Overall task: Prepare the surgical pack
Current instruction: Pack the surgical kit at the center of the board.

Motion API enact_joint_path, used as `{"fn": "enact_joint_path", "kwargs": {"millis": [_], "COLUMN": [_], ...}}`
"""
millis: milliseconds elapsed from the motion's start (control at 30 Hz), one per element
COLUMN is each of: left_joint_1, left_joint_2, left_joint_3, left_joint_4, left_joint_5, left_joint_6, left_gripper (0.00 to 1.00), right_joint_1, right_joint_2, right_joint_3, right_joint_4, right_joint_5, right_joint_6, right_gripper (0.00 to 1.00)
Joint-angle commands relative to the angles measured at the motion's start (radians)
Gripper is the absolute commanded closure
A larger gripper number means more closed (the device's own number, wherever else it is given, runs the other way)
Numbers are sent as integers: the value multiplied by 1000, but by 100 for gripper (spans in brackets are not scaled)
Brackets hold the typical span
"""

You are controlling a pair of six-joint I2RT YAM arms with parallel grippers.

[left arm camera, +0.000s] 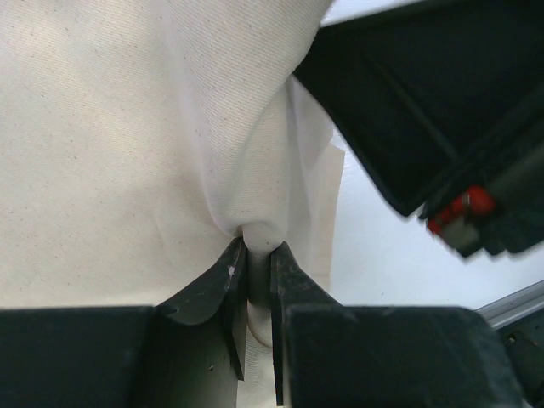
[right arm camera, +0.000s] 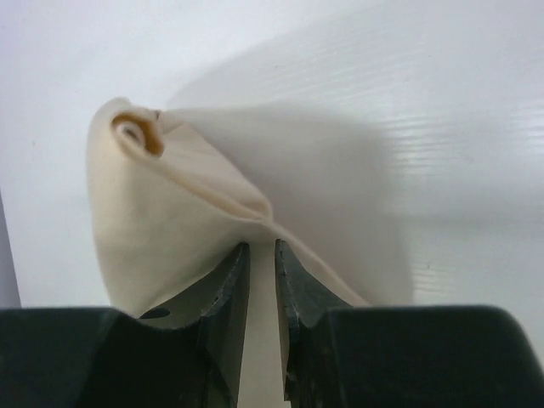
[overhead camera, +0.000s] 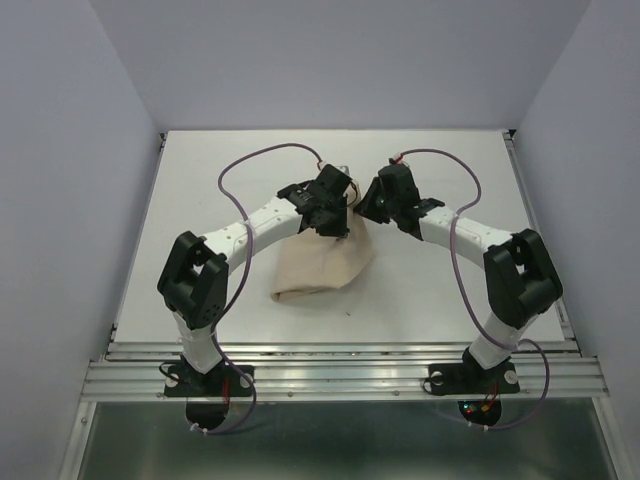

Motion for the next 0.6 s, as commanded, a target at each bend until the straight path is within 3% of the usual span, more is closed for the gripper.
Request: {"fn": "enact_joint_path", "kwargs": {"millis": [0,300,567], "left_joint_1": [-4,-2,-1], "left_joint_2": [-87,-87,-64], "left_joint_3": [-11,-31,1], "left_joint_4": [38,48,45], "left_joint_5": [40,43,43], "left_joint_6": [-1,-12,-25], "left_gripper": [100,100,100], "right_joint_1": [-43,-105,-62], "right_joint_2": [52,30,-228], "right_joint_3": [85,91,-173], "right_joint_4": [-5,-40,-48], "right_joint_5": [49,-23,-121], "right_joint_6": [-16,-30,4], "right_gripper": [76,76,76]}}
